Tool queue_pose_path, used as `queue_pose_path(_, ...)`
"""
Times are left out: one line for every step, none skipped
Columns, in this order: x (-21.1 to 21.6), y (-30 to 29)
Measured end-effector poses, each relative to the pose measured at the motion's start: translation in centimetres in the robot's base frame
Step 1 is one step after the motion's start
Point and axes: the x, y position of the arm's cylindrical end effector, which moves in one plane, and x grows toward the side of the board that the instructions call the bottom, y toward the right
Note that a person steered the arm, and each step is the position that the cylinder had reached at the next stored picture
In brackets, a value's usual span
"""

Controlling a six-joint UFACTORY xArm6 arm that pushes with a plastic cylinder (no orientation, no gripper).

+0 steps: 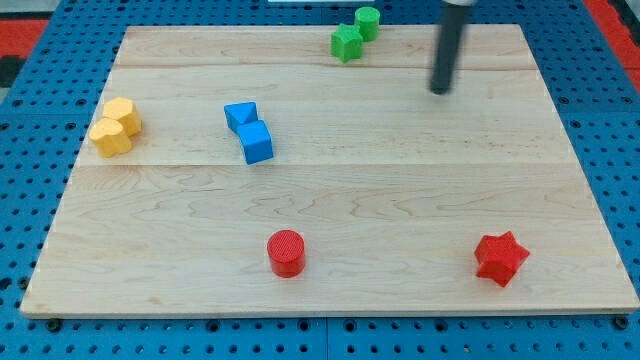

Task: Move red star into red circle

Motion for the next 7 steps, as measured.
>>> queue_pose_path(8.3,7.0)
queue_pose_path(15.1,8.5)
queue_pose_path(21.3,8.3)
queue_pose_path(22.9,0.4)
queue_pose_path(22.7,-13.5)
queue_pose_path(21.9,-20.7)
queue_pose_path(21.1,-17.3)
